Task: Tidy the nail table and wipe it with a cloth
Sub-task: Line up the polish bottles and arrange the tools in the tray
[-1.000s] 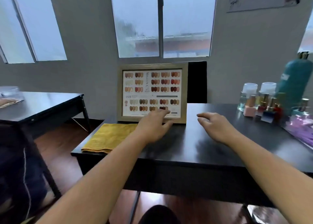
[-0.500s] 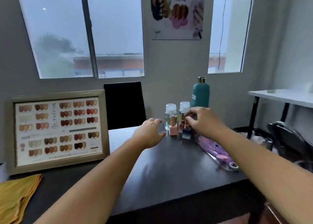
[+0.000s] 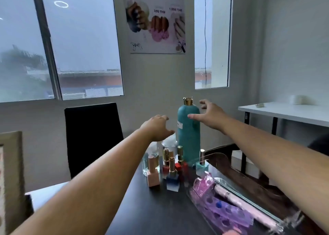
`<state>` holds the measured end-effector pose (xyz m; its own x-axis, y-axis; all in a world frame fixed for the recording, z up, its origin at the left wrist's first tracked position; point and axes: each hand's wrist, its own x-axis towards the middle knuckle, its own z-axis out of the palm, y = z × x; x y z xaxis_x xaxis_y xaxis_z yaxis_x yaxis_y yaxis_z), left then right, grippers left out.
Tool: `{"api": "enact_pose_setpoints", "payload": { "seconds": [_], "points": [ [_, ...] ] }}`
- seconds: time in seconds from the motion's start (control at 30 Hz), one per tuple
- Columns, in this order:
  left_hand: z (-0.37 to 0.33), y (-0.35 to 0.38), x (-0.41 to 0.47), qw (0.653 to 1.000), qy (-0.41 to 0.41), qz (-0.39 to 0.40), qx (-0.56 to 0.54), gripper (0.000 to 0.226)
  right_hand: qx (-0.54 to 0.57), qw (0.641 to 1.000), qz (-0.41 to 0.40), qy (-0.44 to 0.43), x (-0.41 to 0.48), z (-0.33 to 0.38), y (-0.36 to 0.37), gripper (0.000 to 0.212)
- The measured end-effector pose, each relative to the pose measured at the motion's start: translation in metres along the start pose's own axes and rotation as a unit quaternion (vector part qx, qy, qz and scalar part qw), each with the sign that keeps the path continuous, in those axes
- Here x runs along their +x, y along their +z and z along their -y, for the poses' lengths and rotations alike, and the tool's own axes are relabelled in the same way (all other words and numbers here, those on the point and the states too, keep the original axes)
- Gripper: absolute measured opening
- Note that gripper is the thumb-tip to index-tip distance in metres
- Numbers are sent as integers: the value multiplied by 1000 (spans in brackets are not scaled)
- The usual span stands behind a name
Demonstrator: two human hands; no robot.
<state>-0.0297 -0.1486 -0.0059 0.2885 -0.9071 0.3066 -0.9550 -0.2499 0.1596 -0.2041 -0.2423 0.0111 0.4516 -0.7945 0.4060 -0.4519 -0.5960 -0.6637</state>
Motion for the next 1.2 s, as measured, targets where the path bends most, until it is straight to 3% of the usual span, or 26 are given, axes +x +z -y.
{"api": "enact_pose_setpoints", "payload": {
  "seconds": [0.07, 0.17, 0.53, 1.2],
  "points": [
    [1, 3, 16, 998, 5, 58, 27, 66, 40, 998, 48, 4, 10, -4, 6, 95],
    [2, 9, 25, 991, 22, 113, 62, 59, 88, 992, 86, 8, 18, -9, 17, 93],
    [-2, 19, 41, 996, 40, 40, 65, 50, 38, 994, 92, 44, 42, -8, 26, 88],
    [-1, 29, 53, 998, 18, 48, 44, 59, 56, 990, 114, 53, 63, -16, 35, 88]
  ]
}}
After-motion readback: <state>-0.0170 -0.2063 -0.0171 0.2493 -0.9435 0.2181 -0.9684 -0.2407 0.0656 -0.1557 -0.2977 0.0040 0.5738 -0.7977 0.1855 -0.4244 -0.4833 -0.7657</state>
